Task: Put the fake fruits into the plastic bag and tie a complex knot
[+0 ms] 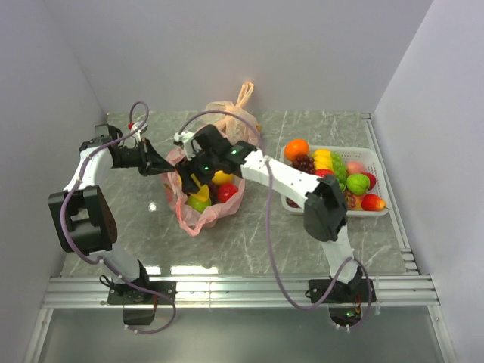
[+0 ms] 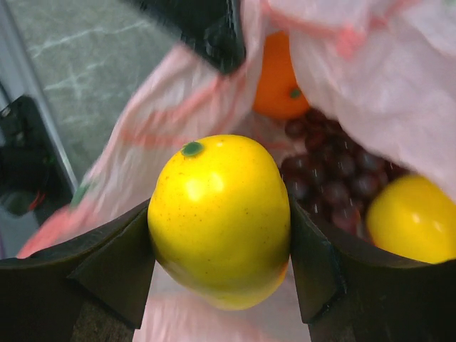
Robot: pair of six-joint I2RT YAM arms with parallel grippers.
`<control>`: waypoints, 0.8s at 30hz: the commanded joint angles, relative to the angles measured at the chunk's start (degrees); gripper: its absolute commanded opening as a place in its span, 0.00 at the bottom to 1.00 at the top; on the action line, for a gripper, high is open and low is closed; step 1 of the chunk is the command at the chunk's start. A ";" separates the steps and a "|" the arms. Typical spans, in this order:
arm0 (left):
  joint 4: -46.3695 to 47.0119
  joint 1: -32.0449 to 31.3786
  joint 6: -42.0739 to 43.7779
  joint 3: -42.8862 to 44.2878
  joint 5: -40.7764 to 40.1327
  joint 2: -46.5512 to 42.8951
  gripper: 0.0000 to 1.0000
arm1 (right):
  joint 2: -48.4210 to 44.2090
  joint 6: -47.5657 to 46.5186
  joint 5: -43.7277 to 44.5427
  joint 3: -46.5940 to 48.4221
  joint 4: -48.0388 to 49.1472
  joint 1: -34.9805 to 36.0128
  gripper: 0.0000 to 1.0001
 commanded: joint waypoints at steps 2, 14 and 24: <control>0.61 0.50 0.62 2.18 2.51 0.05 0.00 | 2.60 4.36 9.15 5.05 8.55 2.07 0.57; 2.11 2.25 -0.35 2.18 2.25 -0.13 0.00 | -9.60 2.34 12.25 -3.90 6.37 1.55 1.00; 1.67 2.26 2.01 2.18 -2.14 -1.53 0.01 | -23.58 3.13 7.93 -20.34 0.13 -9.07 0.87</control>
